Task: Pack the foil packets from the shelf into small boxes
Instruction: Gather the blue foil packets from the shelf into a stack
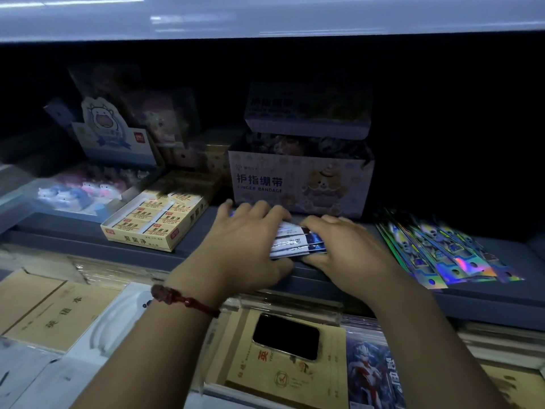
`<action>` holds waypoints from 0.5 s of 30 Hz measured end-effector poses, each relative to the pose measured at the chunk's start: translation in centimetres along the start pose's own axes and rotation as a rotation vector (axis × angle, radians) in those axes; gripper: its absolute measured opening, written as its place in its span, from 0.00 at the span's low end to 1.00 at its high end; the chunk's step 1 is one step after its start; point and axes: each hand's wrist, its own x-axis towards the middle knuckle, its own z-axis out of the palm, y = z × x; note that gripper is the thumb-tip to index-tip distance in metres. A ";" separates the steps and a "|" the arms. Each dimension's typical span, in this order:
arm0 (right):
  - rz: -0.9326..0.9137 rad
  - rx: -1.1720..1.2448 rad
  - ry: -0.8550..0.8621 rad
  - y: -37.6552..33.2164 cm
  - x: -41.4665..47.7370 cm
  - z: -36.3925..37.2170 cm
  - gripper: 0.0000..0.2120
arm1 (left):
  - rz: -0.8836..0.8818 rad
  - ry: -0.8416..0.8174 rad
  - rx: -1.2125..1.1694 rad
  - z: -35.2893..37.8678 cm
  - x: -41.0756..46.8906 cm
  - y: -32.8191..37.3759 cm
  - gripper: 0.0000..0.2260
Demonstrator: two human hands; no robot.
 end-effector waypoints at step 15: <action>0.080 0.040 0.180 1.6 0.3 1.5 0.44 | -0.001 0.217 -0.061 4.6 0.2 -2.0 0.27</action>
